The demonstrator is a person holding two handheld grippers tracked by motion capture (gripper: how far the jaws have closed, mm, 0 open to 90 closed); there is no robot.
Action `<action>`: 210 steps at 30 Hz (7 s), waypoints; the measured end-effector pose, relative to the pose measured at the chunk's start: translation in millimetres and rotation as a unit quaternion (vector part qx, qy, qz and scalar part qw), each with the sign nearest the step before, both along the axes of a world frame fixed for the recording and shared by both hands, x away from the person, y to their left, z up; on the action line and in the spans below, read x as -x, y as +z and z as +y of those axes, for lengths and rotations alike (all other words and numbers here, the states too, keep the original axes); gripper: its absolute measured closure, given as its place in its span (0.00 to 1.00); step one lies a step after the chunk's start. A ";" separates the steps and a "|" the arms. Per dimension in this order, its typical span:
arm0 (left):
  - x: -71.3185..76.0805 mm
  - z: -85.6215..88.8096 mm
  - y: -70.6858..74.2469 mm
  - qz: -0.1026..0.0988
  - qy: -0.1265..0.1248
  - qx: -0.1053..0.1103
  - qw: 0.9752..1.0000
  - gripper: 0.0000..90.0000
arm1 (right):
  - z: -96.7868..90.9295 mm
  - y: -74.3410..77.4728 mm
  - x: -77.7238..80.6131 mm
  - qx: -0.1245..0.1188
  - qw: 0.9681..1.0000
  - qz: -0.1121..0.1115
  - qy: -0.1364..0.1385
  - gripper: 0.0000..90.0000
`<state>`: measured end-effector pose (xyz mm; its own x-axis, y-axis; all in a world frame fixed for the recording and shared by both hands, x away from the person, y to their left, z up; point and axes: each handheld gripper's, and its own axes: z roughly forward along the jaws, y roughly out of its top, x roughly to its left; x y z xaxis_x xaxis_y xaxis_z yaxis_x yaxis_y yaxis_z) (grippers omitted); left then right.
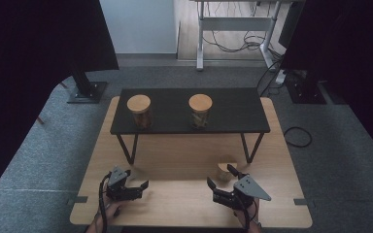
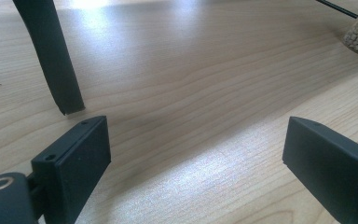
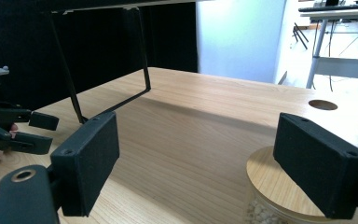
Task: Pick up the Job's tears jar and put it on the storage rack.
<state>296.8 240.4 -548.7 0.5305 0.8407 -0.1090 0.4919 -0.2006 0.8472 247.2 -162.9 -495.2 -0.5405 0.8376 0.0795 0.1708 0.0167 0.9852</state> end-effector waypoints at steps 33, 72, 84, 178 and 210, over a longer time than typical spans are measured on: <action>-0.8 -1.2 -0.2 0.003 -0.008 -0.003 1.000 0.08 | -51.5 -25.2 0.1 -0.009 0.999 0.046 -0.012 0.11; -0.7 -2.0 -0.1 0.003 -0.007 -0.007 1.000 0.08 | -45.4 -42.5 -24.6 0.038 0.996 0.083 -0.023 0.10; -0.8 -1.7 -0.2 0.003 -0.006 -0.005 1.000 0.08 | -42.9 -44.3 -38.0 0.043 0.995 0.088 -0.028 0.10; -1.4 -2.0 -0.3 0.006 -0.009 -0.005 1.000 0.08 | -19.8 -22.2 -42.7 0.069 0.994 0.075 -0.046 0.28; -1.7 -2.2 -0.4 0.008 -0.007 -0.004 1.000 0.08 | -30.3 0.5 -2.8 0.049 0.997 0.041 -0.047 0.28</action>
<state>298.5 238.1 -549.1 0.5412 0.8337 -0.1101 0.5018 -0.2151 0.8378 250.1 -193.3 -494.7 -0.4545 0.8901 0.0347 0.2562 0.0933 0.9621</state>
